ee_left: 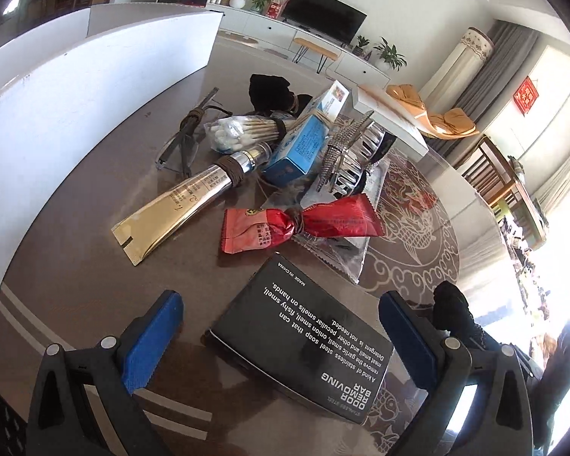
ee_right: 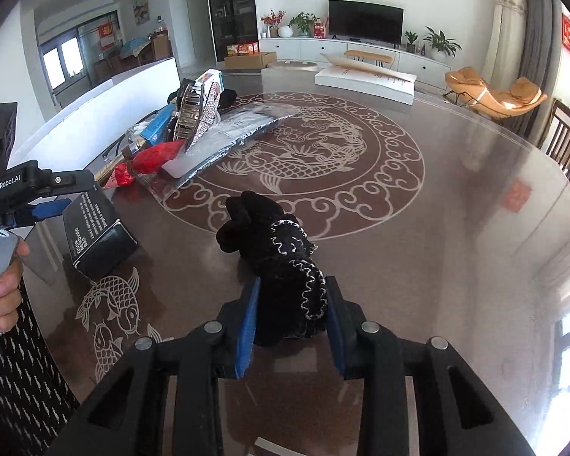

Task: Organize objects
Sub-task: 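Lift the black glove with the right tool while the left tool approaches the black box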

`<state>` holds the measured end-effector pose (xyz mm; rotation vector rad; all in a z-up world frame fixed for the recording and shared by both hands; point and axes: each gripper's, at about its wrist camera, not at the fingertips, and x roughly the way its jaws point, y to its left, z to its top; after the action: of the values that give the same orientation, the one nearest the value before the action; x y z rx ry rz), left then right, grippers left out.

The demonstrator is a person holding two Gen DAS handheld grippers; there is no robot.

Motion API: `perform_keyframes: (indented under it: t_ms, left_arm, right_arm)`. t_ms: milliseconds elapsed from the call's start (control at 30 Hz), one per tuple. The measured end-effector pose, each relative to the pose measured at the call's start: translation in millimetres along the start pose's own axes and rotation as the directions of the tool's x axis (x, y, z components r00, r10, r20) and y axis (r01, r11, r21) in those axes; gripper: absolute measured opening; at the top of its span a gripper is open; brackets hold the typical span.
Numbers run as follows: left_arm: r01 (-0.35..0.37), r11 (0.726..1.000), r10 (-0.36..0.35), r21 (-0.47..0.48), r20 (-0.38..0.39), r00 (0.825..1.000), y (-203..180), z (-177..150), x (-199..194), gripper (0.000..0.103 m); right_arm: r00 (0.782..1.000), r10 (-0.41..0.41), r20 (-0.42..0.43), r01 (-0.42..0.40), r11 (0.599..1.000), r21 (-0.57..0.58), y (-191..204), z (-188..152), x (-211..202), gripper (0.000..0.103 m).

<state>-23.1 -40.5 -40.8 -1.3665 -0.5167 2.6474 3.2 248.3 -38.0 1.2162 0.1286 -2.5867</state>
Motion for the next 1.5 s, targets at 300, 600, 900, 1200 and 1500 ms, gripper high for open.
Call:
perform_keyframes:
  t_ms: [300,600,900,1200,1500]
  left_arm:
    - [-0.004,0.998,0.006,0.069,-0.019,1.0,-12,-5,0,0.103]
    - [0.025,0.998,-0.026,0.051,0.016,1.0,9,5,-21,0.103]
    - [-0.038,0.984,0.041,0.173,-0.012,0.999,35,22,-36,0.103]
    - [0.011,0.851,0.087,0.526,-0.16,0.983,-36,1,14,0.103]
    - [-0.011,0.815,0.158,0.579,-0.204,0.966,-58,-19,41,0.103]
  right_arm:
    - [0.999,0.041,-0.01,-0.04,0.996,0.073,1,-13,9,0.084]
    - [0.998,0.06,-0.005,-0.06,0.998,-0.022,32,-9,2,0.089]
    - [0.993,0.118,-0.024,-0.121,0.975,-0.186,96,12,21,0.095]
    - [0.996,0.073,-0.046,-0.077,0.991,-0.109,72,30,29,0.095]
    - [0.998,-0.003,-0.062,0.003,1.0,0.005,-5,-21,-10,0.095]
